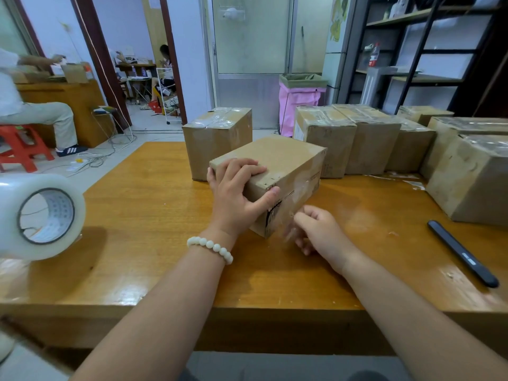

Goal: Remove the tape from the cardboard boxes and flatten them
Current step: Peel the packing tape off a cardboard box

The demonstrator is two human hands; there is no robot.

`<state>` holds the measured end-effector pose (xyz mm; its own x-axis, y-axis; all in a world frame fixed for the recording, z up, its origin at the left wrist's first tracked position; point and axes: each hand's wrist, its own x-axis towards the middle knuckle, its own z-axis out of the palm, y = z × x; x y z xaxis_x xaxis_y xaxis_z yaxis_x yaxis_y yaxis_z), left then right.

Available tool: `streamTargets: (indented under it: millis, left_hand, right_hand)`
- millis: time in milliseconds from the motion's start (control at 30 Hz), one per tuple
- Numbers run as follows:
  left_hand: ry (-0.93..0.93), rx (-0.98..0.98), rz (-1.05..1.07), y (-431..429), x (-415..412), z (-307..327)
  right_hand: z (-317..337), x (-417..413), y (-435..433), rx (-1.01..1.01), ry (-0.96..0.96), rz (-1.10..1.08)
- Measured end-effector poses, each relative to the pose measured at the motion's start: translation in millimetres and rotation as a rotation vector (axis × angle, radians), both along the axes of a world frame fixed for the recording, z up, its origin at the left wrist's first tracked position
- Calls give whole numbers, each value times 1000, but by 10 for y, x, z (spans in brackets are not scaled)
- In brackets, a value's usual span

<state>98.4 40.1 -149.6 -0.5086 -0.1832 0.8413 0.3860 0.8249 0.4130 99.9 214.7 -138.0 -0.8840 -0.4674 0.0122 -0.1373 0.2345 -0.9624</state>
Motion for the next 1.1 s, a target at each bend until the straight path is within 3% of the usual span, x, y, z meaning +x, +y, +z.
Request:
streamTargets:
  millis: [267, 433, 633, 700, 1000, 1100]
  left_hand:
    - [-1, 11, -8, 6, 16, 9]
    - [-3, 11, -27, 18, 27, 21]
    - [3, -2, -12, 13, 10, 9]
    - [4, -3, -9, 9, 9, 11]
    - [-5, 13, -17, 18, 18, 14]
    - [1, 22, -26, 23, 24, 21]
  right_hand:
    - [-27, -38, 2, -57, -139, 28]
    - [19, -50, -2, -226, -363, -33]
    - [110, -24, 69, -480, -600, 72]
    - [88, -18, 66, -395, -537, 92]
    - [-87, -35, 28, 132, 238, -103]
    - [-107, -45, 19, 200, 403, -162]
